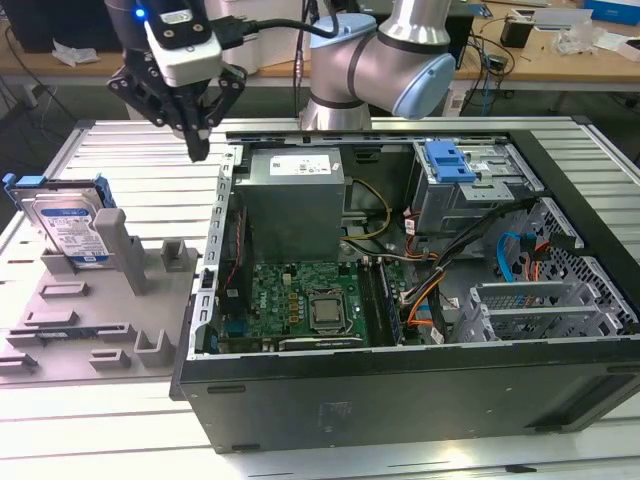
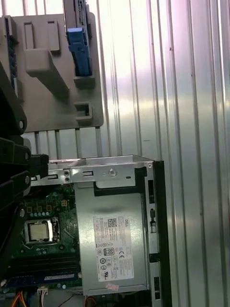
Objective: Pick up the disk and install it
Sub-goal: 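Reach for the disk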
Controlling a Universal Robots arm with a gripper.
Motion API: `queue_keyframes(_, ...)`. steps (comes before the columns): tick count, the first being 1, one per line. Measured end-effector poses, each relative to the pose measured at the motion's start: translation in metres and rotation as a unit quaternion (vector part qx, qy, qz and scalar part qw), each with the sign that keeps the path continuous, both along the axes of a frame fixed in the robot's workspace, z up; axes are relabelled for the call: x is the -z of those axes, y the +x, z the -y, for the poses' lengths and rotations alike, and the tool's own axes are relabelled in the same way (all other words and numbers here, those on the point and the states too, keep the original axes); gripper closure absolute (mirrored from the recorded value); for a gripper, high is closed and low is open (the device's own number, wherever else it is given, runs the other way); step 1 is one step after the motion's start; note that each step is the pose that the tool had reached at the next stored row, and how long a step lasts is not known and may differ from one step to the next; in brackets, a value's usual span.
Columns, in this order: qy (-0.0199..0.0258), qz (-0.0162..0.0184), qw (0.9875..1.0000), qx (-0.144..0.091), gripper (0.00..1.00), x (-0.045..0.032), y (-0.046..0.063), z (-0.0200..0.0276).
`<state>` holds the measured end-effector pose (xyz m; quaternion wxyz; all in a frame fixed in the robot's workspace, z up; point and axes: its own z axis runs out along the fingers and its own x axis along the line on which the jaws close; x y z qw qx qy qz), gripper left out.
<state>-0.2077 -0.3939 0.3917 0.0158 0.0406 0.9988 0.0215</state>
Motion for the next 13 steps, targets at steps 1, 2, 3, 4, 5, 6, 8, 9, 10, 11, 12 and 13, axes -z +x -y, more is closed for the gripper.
queue_keyframes(1, 0.0, 0.0, 1.0, 0.0, 0.89, 0.0002, -0.003, -0.0002)
queue_keyframes(2, 0.0, 0.0, 1.0, 0.001, 0.89, 0.0004, -0.007, -0.0005)
queue_keyframes(3, 0.0, 0.0, 1.0, 0.001, 0.89, 0.0006, -0.009, -0.0007)
queue_keyframes(4, 0.0, 0.0, 1.0, 0.002, 0.89, 0.0009, -0.013, -0.0009)
queue_keyframes(5, 0.0, 0.0, 1.0, 0.002, 0.89, 0.0011, -0.016, -0.0011)
queue_keyframes(6, 0.0, 0.0, 1.0, 0.003, 0.89, 0.0013, -0.019, -0.0013)
queue_keyframes(8, 0.0, 0.0, 1.0, 0.004, 0.89, 0.0019, -0.027, -0.0017)
queue_keyframes(9, 0.0, 0.0, 1.0, 0.004, 0.89, 0.0021, -0.03, -0.0018)
queue_keyframes(10, 0.0, 0.0, 1.0, 0.004, 0.89, 0.0023, -0.033, -0.0019)
queue_keyframes(11, 0.0, 0.0, 1.0, 0.004, 0.89, 0.0025, -0.036, -0.0021)
queue_keyframes(12, 0.0, 0.0, 1.0, 0.005, 0.89, 0.0027, -0.039, -0.0024)
queue_keyframes(13, 0.0, 0.0, 1.0, 0.005, 0.89, 0.0032, -0.045, -0.0031)
